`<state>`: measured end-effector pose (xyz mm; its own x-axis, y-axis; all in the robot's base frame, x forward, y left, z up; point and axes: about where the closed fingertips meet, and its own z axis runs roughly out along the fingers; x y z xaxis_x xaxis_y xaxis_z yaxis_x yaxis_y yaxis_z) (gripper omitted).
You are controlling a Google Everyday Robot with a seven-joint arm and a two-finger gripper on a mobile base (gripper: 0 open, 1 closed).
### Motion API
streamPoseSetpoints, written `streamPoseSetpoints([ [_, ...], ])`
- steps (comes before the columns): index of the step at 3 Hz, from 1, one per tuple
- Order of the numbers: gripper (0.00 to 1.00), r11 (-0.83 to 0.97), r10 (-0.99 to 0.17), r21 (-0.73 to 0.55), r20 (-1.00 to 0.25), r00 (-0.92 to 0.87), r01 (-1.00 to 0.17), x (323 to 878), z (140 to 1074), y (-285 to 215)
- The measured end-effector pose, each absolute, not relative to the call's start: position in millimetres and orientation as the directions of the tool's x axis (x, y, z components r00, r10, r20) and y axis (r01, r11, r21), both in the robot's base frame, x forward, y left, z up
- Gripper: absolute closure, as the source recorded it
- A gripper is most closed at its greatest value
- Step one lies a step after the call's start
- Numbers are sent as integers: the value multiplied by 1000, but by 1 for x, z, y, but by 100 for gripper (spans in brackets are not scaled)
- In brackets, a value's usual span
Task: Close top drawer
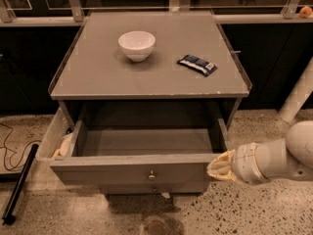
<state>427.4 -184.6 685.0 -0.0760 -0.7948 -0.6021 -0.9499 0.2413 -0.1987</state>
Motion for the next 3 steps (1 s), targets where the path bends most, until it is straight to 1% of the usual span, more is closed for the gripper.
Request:
streamPoseSetpoints([
  [1,100,224,-789,-148,-608,-90,-963,423,653,-177],
  [2,100,213,-791,-126,-605,-95,-969,431,630,-168],
  [3,81,212,-791,-126,-605,-94,-969,431,630,-167],
])
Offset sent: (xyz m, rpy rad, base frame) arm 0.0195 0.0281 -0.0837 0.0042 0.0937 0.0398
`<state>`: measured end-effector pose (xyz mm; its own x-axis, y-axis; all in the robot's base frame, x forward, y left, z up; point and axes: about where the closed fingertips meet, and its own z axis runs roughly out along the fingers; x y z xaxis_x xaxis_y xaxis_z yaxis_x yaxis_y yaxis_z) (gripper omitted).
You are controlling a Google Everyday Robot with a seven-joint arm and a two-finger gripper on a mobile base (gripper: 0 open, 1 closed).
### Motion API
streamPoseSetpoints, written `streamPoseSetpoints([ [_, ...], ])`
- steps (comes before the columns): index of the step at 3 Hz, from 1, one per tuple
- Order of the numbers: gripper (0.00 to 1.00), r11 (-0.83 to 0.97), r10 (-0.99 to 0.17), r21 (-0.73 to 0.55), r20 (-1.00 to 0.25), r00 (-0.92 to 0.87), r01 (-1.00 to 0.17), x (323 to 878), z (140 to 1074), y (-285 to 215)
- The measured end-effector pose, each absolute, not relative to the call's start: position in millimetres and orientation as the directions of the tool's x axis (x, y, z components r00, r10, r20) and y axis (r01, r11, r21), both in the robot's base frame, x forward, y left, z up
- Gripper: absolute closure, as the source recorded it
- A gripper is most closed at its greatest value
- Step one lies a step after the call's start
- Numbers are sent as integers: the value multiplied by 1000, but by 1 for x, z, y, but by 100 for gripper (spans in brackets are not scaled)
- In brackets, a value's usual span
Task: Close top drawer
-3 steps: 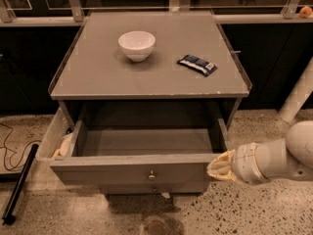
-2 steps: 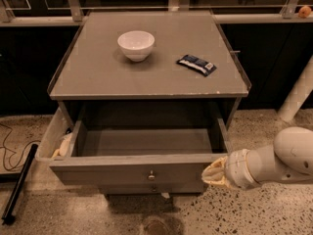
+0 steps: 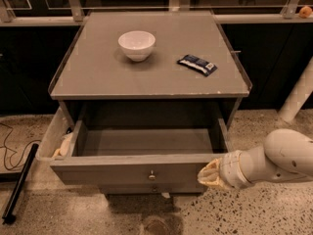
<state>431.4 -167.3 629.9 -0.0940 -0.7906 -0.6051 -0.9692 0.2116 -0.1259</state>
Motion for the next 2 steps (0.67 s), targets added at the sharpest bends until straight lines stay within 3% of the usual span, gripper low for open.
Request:
streamPoseSetpoints([
  [2,34,211,-790,-126,-605,-94,-969,432,630,-167],
])
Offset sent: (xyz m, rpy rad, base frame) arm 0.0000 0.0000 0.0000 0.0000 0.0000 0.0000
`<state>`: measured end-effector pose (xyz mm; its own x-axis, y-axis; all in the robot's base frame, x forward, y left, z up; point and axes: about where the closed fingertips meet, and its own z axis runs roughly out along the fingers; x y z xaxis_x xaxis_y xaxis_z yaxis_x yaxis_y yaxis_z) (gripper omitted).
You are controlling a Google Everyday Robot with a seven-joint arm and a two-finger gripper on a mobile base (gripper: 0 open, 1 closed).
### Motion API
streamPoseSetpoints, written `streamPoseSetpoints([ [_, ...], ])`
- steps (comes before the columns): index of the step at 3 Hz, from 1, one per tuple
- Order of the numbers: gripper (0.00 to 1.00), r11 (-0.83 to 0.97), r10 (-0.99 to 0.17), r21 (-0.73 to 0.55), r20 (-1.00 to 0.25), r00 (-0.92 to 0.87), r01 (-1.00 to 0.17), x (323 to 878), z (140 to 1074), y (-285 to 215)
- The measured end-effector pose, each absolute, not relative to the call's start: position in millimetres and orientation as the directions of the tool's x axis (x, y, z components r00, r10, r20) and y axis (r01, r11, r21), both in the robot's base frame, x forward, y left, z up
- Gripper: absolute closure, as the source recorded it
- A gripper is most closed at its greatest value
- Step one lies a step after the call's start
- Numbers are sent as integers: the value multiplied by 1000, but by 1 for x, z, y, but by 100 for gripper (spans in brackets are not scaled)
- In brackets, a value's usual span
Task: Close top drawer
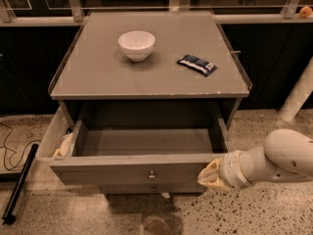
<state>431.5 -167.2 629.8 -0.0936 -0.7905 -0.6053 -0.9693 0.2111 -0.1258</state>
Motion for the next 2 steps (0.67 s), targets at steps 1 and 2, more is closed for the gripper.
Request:
streamPoseSetpoints([
  [1,11,209,-790,-126,-606,-92,-970,432,630,-167],
  [2,0,196,-794,-162,-604,-60,-967,441,635,-165],
])
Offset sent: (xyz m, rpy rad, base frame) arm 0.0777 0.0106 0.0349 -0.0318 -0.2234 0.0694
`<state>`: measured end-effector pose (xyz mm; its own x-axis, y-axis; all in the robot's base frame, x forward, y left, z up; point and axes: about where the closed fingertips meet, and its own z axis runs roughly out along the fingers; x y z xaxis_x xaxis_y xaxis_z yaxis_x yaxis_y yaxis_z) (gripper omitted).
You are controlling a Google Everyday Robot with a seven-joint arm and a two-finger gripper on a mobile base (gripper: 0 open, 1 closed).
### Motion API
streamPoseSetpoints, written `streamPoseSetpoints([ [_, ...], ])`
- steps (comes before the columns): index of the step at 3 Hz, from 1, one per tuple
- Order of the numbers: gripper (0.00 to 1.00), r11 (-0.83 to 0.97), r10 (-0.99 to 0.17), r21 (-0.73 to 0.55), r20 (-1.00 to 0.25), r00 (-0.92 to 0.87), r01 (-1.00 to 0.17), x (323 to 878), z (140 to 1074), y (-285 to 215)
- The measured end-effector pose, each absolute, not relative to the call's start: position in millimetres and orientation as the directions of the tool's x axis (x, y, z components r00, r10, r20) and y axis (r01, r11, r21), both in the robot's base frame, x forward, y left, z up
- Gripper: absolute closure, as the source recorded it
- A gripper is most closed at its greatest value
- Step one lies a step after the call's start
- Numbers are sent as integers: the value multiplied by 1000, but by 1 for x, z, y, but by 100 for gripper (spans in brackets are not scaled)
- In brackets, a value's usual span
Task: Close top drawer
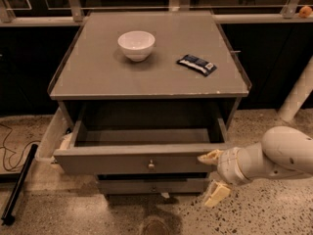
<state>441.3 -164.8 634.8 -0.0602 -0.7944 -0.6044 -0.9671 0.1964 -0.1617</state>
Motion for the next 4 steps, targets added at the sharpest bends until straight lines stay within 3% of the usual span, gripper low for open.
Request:
streamPoseSetpoints([
  [2,43,86,-806,-306,-580,115,-948,527,673,-138],
  [4,89,89,-825,-310,-556,104,-947,577,660,-144],
])
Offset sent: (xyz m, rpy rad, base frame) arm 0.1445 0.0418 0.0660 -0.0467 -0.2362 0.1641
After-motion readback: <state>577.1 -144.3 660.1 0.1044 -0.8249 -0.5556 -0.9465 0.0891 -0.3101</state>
